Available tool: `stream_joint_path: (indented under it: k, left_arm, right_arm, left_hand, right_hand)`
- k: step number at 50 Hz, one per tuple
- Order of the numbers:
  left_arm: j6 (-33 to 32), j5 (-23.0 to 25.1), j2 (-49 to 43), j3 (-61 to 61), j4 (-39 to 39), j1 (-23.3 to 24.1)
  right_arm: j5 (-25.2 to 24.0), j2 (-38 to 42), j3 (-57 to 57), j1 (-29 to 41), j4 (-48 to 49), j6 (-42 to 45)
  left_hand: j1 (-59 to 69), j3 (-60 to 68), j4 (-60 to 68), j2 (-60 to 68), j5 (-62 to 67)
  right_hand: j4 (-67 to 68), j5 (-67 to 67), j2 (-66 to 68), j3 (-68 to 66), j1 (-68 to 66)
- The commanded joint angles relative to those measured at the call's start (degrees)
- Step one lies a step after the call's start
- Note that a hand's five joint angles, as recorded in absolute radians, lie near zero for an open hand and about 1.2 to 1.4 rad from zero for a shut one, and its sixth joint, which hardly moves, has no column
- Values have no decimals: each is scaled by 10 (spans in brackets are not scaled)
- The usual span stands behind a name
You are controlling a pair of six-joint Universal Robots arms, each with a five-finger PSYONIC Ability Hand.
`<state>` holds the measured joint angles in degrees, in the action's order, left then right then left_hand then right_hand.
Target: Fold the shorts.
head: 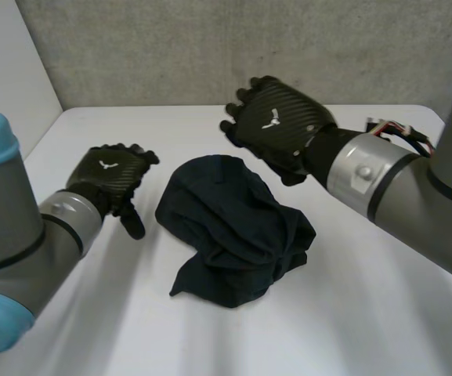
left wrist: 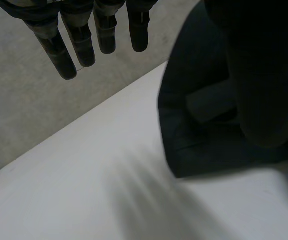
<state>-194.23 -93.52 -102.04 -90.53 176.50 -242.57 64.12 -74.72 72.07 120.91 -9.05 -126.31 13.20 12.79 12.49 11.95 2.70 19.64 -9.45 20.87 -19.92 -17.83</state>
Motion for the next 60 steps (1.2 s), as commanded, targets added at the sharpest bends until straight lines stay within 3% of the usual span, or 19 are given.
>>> stream_joint_path:
  k: [1,9,19,23,29,35,45,54,60]
  left_arm:
    - [0,-1,-40,3,57,32]
    - [-2,-2,-104,25,98,53]
    - [-2,-9,-197,79,95,54]
    - [-2,-16,-209,89,95,54]
    - [0,-50,-210,92,97,55]
    - [0,-67,-203,91,97,58]
    - [3,-65,-164,73,96,53]
    - [14,-58,-152,66,96,54]
    - [18,-24,-152,58,97,58]
  right_arm:
    - [-56,91,-57,2,5,64]
    - [-92,161,-83,4,20,127]
    - [-92,209,-96,4,33,142]
    - [-88,219,-100,5,34,141]
    - [-87,229,-104,5,35,138]
    - [-70,230,-105,1,34,131]
    - [38,218,-98,-11,52,17]
    - [60,207,-85,-23,54,-39]
    - [66,201,-81,-24,52,-67]
  left_hand:
    - [2,6,9,15,7]
    - [14,18,21,26,19]
    - [95,99,102,107,100]
    - [125,129,132,137,130]
    - [122,126,129,134,127]
    - [48,52,55,60,53]
    - [51,55,58,63,56]
    - [86,90,93,99,91]
    - [96,100,103,109,101]
  right_hand:
    - [29,-31,17,-26,-47]
    - [31,-32,18,-28,-49]
    - [94,-96,82,-92,-112]
    - [224,-226,211,-221,-242]
    - [603,-605,591,-601,-621]
    - [604,-605,591,-601,-622]
    - [604,-605,591,-601,-622]
    - [604,-605,591,-601,-622]
    - [604,-605,591,-601,-622]
